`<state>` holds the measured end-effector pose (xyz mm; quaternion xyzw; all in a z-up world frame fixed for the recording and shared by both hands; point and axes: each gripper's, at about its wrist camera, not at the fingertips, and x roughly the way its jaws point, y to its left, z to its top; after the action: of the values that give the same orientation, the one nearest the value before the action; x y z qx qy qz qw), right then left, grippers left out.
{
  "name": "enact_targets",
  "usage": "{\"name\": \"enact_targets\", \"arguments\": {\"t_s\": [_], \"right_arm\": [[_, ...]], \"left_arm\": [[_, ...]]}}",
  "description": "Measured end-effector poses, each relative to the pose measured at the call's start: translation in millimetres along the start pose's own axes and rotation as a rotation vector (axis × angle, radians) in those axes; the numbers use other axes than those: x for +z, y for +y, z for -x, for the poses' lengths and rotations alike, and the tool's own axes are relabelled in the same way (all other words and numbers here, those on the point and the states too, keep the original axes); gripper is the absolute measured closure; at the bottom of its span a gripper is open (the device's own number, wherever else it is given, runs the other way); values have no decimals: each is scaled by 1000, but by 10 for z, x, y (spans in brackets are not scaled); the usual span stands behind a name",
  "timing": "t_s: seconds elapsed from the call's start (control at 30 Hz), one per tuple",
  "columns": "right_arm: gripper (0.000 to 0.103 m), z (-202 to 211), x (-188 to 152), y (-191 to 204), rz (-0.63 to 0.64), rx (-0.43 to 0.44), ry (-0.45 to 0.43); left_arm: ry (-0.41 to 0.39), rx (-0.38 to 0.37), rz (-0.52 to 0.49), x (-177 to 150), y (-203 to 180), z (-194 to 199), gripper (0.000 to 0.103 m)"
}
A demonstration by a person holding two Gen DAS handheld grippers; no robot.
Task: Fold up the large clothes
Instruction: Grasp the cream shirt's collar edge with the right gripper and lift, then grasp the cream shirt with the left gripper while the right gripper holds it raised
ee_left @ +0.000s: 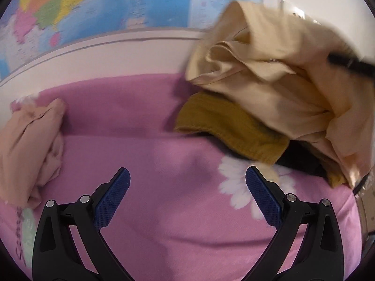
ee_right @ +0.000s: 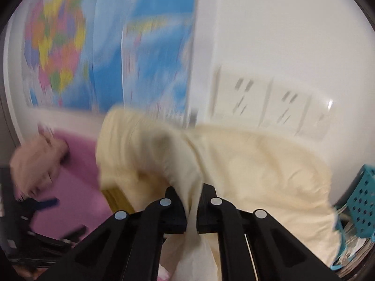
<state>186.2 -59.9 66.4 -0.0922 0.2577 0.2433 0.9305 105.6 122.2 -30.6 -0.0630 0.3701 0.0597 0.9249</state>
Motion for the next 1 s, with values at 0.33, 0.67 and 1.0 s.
{"name": "enact_targets", "arguments": {"t_s": [0.33, 0.67, 1.0], "right_arm": [[99, 959, 706, -733, -111, -26, -191], [99, 1284, 727, -1160, -196, -18, -233], [100, 1319, 701, -1266, -202, -40, -234]], "left_arm": [[-155, -207, -38, 336, -247, -103, 5], [-208, -361, -231, 90, -844, -172, 5], [-233, -402, -238, 581, -1100, -412, 80]]}}
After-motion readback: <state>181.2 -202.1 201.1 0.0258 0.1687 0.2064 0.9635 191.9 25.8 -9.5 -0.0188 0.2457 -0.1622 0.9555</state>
